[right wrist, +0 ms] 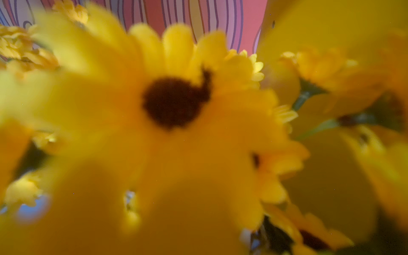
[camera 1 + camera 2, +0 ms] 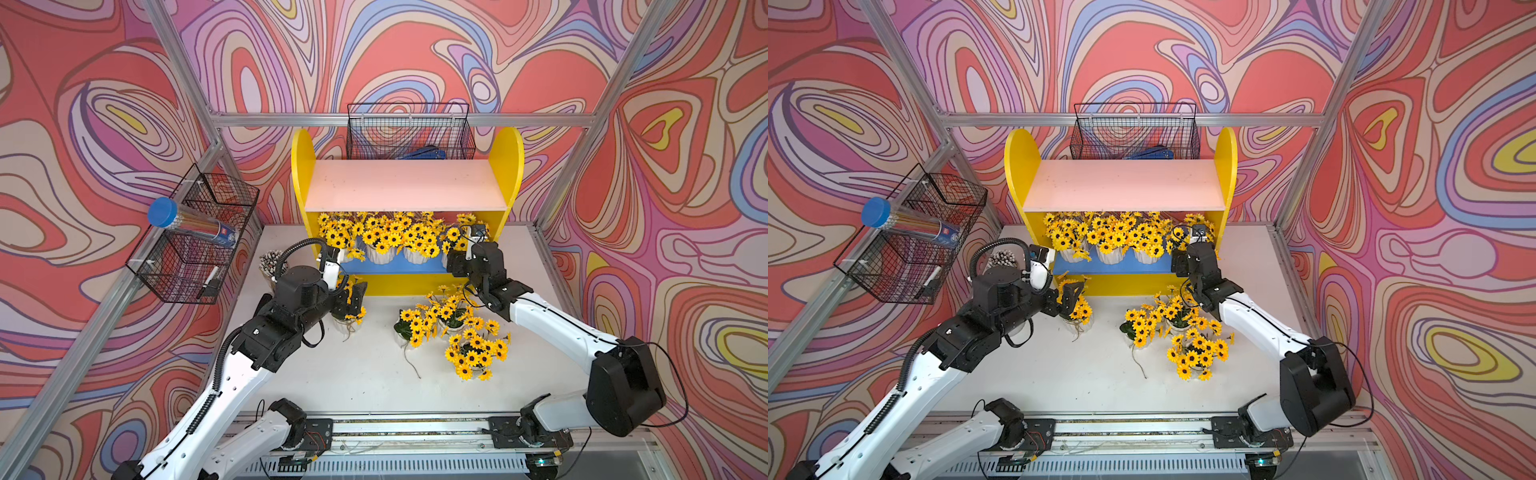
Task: Take the sunflower pots off the shelves
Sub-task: Pick up the sunflower pot from the shelf.
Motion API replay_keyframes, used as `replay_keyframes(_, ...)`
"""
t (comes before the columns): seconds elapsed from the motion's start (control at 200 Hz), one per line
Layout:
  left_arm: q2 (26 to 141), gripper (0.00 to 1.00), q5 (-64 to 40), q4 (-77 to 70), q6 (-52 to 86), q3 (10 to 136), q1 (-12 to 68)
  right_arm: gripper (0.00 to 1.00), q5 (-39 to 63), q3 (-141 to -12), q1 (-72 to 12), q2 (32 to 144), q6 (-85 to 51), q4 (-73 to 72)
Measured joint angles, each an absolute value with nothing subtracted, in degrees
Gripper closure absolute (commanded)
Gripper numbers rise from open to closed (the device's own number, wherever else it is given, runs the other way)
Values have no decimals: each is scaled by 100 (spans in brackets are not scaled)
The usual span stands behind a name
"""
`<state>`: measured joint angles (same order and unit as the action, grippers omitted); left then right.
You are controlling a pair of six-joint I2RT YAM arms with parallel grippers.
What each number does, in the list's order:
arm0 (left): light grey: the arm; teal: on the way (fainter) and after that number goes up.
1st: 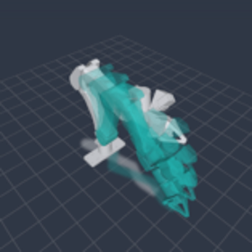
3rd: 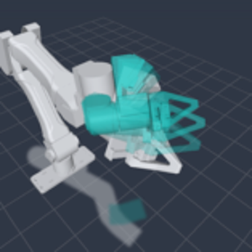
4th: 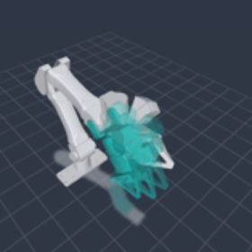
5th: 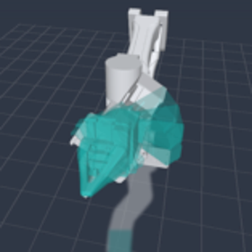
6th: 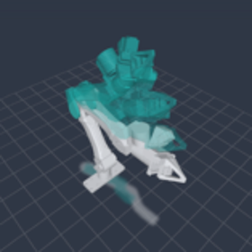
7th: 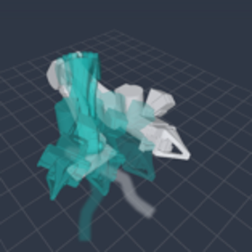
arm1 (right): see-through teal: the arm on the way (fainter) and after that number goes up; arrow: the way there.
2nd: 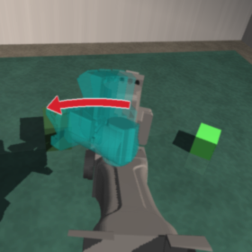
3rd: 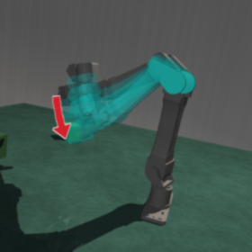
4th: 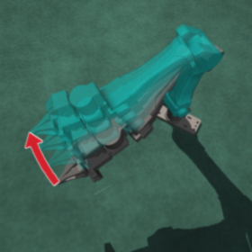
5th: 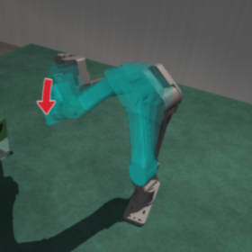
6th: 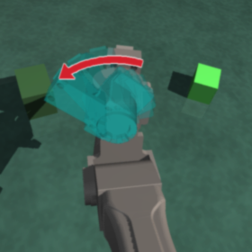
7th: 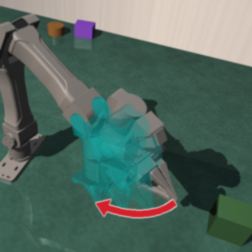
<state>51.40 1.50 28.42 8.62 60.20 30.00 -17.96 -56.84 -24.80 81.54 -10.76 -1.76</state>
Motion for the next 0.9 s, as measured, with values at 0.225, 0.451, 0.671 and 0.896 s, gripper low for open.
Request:
replay_keyframes(0.225, 5140, 1, 150, 2842, 862, 6020, 3000, 50, -1776, -5677, -2510, 8034, -989, -169)
replay_keyframes(0.451, 5142, 1, 150, 2840, 864, 6020, 3000, 52, -1802, -5701, -2541, 8064, -819, -191)
replay_keyframes(0.671, 5142, 1, 150, 2827, 864, 6020, 3000, 52, -1800, -5701, -2620, 8079, -797, -191)
replay_keyframes(0.896, 5146, 1, 150, 2814, 867, 6020, 3000, 52, -1813, -5701, -2687, 7948, -797, -117)
